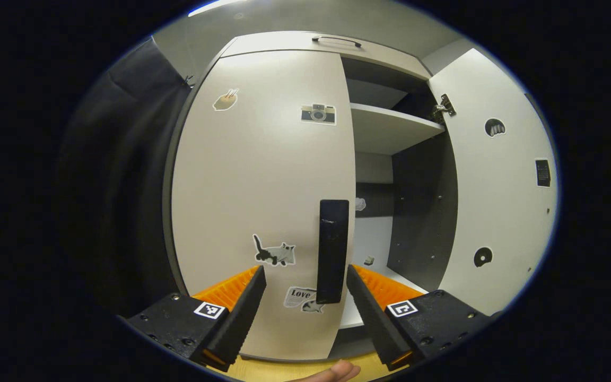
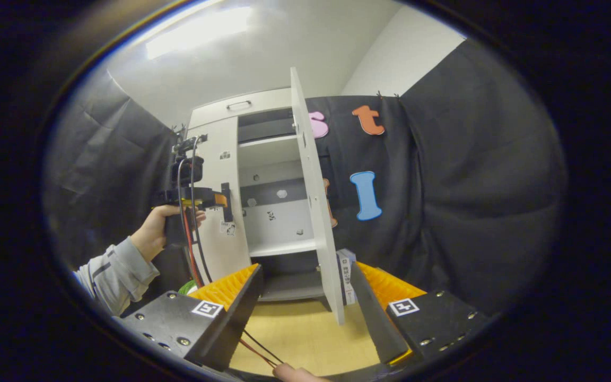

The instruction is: Open the right door of the double-door shoe cabinet with the right hand, and open the left door with the left hand.

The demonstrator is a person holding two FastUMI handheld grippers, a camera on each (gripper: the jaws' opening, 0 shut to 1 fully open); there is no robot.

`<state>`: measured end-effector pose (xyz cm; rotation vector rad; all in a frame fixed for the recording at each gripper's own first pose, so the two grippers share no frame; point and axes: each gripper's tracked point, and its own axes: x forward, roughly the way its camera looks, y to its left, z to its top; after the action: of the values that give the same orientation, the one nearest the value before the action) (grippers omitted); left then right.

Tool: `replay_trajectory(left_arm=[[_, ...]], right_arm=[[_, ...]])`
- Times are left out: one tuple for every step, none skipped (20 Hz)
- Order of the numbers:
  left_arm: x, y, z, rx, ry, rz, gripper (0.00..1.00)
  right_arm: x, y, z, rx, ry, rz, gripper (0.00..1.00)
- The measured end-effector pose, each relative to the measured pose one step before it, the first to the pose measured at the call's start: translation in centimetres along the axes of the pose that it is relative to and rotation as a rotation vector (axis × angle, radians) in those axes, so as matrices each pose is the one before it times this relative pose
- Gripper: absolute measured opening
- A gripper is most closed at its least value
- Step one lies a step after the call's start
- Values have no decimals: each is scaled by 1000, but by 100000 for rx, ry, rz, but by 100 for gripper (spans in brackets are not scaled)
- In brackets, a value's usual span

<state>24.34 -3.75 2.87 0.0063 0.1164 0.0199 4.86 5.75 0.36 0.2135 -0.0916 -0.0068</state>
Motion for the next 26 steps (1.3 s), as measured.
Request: replay_trajectory(left_arm=[[683,-410,-69,-53,444,-1088,94],[656,-288,-208,13,1565,-170,94],[578,-42,-323,-412,1683,-25,91],[518,-225,-216,-691,1031,-83,82],[509,-153,-192,-1101,592,-426,77],[447,-267,-55,-87,-426,-803,69],[341,-356,-106,-219,274,-1253,62],[357,-432,-155,-38,190,-1564,54],[351,62,-99,873,630,1261,46],[-40,109,-131,72,472,1549,36],[168,36,29,938,103,1710,36],[34,64,-183,924,941,2150,36],[111,106,87,1396,671,2240,36],[61,31,2,921,624,2173,36],[28,72,-53,-343,1058,2073,35],[-42,3,-57,187,1152,1087,33],[105,50,-15,-416,558,658,32],[-69,66,-87,554,653,0,29],[-4,13,-74,288,526,-664,28],[-114,-5,-54,-33,71,-1039,27],[-154,-16,9,-1267,-283,-930,27],[-180,71,-47,-173,-52,-698,26],[-274,112,-127,-579,467,27,26],[-266,58,-9,-378,127,104,26],[-512,119,-80,64,387,219,26],[-855,133,-24,478,-2,-162,26]], right_arm=[[-111,-185,-355,-25,660,-225,97],[26,-246,-315,-92,629,-401,98],[-17,235,-138,616,280,2131,98],[280,562,-378,862,925,2171,98],[-366,385,-68,680,1029,1623,100],[424,204,-377,642,856,1584,97],[-79,-124,-121,-379,642,73,97],[122,-235,19,-1170,90,-618,100],[92,-333,85,-1215,-64,-1094,100],[-19,-7,-120,-622,-58,-362,100],[-37,142,67,275,132,213,100],[9,160,-262,135,136,493,100],[-28,66,-23,237,-62,68,100],[-37,-150,68,289,197,-667,100],[10,-266,24,678,190,-766,100],[27,-161,-39,781,619,-679,100],[-59,-125,9,666,568,-413,100],[-39,12,71,472,164,-454,100],[51,-43,169,203,32,-546,100],[-49,-190,157,-87,108,-711,100],[-89,-101,190,-123,11,-567,100],[-58,-31,179,-8,-150,-865,100],[-72,-181,243,-8,-291,-1302,100],[-86,-323,192,-287,-168,-1149,100],[24,-183,147,-243,-146,-866,100],[-251,129,-10,77,-371,-147,100]])
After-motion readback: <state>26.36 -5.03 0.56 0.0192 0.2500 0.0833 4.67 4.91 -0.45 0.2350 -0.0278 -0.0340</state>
